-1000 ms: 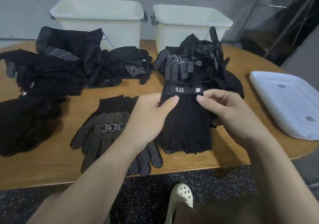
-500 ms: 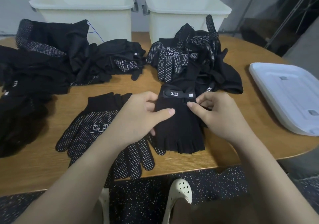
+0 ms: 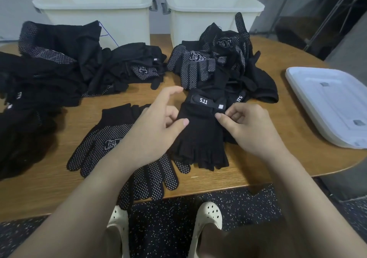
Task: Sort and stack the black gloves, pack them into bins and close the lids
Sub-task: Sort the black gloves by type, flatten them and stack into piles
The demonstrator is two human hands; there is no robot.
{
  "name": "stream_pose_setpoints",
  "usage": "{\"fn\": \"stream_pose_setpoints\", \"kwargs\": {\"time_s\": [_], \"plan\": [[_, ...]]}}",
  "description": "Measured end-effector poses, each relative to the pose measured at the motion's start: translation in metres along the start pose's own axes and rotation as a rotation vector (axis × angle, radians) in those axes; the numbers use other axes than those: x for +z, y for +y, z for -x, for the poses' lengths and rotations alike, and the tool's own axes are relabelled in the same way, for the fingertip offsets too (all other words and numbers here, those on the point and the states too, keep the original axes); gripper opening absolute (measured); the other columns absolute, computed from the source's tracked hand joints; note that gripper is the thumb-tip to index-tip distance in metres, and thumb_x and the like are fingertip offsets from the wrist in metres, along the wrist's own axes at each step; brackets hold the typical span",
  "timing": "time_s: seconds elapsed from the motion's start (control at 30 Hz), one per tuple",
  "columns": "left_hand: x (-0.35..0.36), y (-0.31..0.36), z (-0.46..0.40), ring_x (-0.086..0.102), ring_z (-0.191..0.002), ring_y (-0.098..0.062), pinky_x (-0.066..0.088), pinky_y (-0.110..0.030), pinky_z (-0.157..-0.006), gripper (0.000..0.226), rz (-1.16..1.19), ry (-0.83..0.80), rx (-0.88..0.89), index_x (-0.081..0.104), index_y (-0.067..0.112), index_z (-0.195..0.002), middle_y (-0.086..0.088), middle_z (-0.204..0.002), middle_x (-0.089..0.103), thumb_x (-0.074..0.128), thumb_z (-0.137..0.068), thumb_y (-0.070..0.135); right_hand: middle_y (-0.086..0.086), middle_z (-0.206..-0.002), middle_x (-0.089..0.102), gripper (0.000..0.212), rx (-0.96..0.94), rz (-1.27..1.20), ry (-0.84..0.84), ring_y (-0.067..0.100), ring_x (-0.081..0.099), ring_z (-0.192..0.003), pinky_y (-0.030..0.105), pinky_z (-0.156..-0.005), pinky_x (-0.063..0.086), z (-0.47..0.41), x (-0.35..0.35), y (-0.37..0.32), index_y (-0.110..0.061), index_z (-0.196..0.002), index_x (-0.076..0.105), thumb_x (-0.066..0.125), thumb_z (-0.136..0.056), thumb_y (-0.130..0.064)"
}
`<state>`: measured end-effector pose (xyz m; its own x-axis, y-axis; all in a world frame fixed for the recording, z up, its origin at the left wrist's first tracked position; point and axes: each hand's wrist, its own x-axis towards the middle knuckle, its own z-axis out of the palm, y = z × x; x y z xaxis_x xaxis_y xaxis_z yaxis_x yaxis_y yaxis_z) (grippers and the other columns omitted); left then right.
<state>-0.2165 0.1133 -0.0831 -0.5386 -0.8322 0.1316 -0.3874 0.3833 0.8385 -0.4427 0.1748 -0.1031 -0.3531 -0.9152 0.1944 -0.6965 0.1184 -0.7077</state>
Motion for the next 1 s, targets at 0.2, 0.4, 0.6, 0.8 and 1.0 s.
{"fn": "stream_pose_setpoints", "kwargs": {"time_s": [0.2, 0.4, 0.6, 0.8, 1.0], "plan": [[0.001, 0.003, 0.007, 0.061, -0.050, -0.022, 0.056, -0.034, -0.055, 0.057, -0.055, -0.045, -0.076, 0.040, 0.033, -0.147, 0.003, -0.088, 0.061, 0.066, -0.099, 0.017, 0.003, -0.065, 0.064, 0.028, -0.006, 0.044, 0.005, 0.014, 0.057, -0.069, 0.022, -0.058, 0.043, 0.000, 0.000, -0.001, -0.017, -0.073, 0.066, 0.076, -0.091, -0.036], [-0.004, 0.003, 0.008, 0.066, -0.046, -0.010, 0.053, -0.024, -0.049, 0.052, -0.080, -0.073, -0.148, 0.048, 0.028, -0.142, 0.005, -0.090, 0.069, 0.071, -0.096, 0.020, 0.006, -0.067, 0.064, 0.026, -0.004, 0.039, -0.008, 0.015, 0.056, -0.069, 0.024, -0.060, 0.044, 0.001, 0.000, -0.003, -0.016, -0.075, 0.067, 0.077, -0.091, -0.034], [-0.002, -0.001, 0.007, 0.057, -0.088, -0.008, 0.053, -0.035, -0.087, 0.042, -0.576, 0.081, 0.117, 0.057, 0.024, -0.132, 0.019, -0.090, 0.052, 0.060, -0.096, 0.044, -0.003, -0.068, 0.062, 0.023, 0.001, 0.089, -0.023, 0.009, 0.054, -0.063, 0.022, -0.059, 0.045, 0.001, 0.001, -0.003, -0.021, -0.079, 0.067, 0.079, -0.087, -0.038], [0.012, -0.006, -0.007, 0.027, -0.151, -0.019, 0.025, -0.038, -0.122, 0.059, -0.748, -0.139, 0.355, 0.043, 0.024, -0.154, 0.002, -0.166, 0.029, 0.055, -0.100, 0.046, -0.007, -0.090, 0.063, 0.027, -0.124, 0.125, 0.140, 0.009, 0.058, -0.079, 0.022, -0.075, 0.048, 0.007, 0.003, -0.010, -0.020, -0.106, 0.069, 0.079, -0.086, -0.034], [0.014, -0.017, -0.014, -0.018, -0.155, -0.005, -0.009, -0.027, -0.125, 0.080, -0.713, -0.371, 0.204, 0.004, 0.033, -0.164, 0.014, -0.169, -0.017, 0.030, -0.098, 0.069, -0.006, -0.103, 0.063, 0.017, -0.414, 0.132, 0.098, 0.013, 0.058, -0.098, 0.019, -0.090, 0.044, 0.015, 0.003, -0.025, -0.015, -0.107, 0.072, 0.075, -0.091, -0.013]]}}
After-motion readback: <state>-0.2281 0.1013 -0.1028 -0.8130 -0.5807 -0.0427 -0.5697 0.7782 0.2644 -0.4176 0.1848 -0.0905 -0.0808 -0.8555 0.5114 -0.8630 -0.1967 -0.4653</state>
